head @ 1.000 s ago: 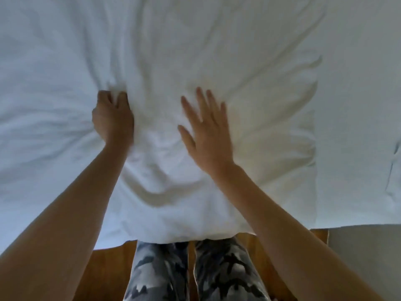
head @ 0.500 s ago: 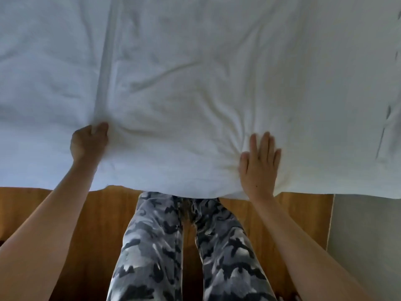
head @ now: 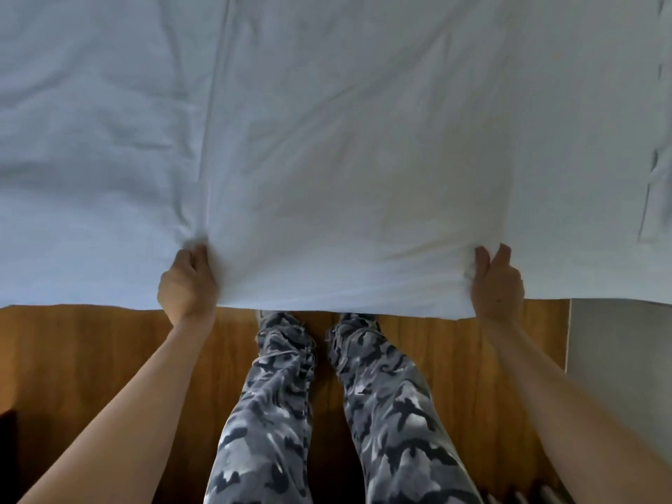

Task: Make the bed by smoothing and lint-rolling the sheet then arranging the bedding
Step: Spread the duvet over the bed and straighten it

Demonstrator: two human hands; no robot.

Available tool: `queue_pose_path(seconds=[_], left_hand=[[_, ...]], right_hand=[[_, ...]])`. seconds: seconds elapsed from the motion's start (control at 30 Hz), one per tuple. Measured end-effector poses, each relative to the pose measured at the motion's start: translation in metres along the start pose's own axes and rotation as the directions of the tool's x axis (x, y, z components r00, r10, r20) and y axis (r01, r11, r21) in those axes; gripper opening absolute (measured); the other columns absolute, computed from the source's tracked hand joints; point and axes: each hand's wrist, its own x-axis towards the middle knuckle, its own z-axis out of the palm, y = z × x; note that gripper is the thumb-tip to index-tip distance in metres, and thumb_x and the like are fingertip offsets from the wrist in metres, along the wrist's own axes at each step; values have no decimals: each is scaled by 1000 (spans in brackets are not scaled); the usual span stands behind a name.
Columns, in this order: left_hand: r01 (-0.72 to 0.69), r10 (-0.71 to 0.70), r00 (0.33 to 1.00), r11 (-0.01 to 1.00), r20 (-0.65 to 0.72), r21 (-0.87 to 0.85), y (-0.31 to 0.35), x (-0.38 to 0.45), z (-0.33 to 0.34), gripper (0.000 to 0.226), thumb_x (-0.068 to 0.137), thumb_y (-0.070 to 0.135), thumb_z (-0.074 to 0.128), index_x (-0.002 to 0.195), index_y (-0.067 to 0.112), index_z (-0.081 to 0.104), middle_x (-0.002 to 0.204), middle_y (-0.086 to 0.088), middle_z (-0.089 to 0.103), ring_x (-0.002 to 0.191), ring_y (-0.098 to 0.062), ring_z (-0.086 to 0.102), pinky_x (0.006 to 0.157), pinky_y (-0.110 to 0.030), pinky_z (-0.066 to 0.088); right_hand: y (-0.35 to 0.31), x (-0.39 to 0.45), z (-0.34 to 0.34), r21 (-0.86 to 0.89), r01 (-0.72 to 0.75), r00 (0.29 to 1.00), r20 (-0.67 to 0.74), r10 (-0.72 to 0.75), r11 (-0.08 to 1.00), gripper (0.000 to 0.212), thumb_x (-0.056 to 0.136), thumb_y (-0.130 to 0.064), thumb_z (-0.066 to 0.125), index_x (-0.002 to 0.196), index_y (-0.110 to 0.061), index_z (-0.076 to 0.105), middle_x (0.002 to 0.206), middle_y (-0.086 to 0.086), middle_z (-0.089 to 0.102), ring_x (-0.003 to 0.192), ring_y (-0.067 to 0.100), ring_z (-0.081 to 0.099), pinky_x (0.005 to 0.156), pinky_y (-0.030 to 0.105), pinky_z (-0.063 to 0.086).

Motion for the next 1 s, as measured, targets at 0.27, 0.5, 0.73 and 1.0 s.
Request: queue_pose_path(seconds=[0.27, 0.5, 0.73, 1.0], left_hand=[[-68, -1, 936, 981, 351, 183, -26, -55, -51, 40, 98, 29, 49, 131, 8, 44, 120, -19, 61, 112, -38, 56, 87, -48, 50], [-68, 45, 909, 997, 415, 41, -20, -129, -166, 39, 100, 36, 46, 128, 10, 52, 126, -10, 62, 116, -30, 56, 93, -44, 49], [77, -3, 946, 974, 323, -215, -16, -182, -257, 29, 100, 31, 47, 120, 12, 58, 119, -5, 65, 90, -18, 60, 83, -37, 55], [168, -97, 981, 851, 166, -497, -87, -216, -302, 29, 101, 29, 49, 120, 11, 61, 118, -6, 65, 98, -17, 60, 86, -33, 51]], right_hand=[[-9, -54, -40, -253, 29, 971, 238, 33, 967, 68, 97, -20, 48, 153, -9, 11, 142, 26, 39, 125, 37, 45, 101, 42, 41], [-65, -100, -145, 72, 239, 884, 396, -248, 968, 54, 98, -18, 50, 148, -11, 30, 149, 14, 37, 135, 29, 40, 107, 37, 36], [-110, -160, -224, 301, 281, 821, 416, -391, 911, 44, 98, -26, 52, 139, -13, 44, 142, 9, 47, 126, 25, 49, 103, 36, 40], [-163, -222, -253, 380, 362, 729, 453, -513, 851, 37, 96, -24, 57, 132, -14, 52, 132, 5, 58, 117, 19, 55, 94, 27, 42]])
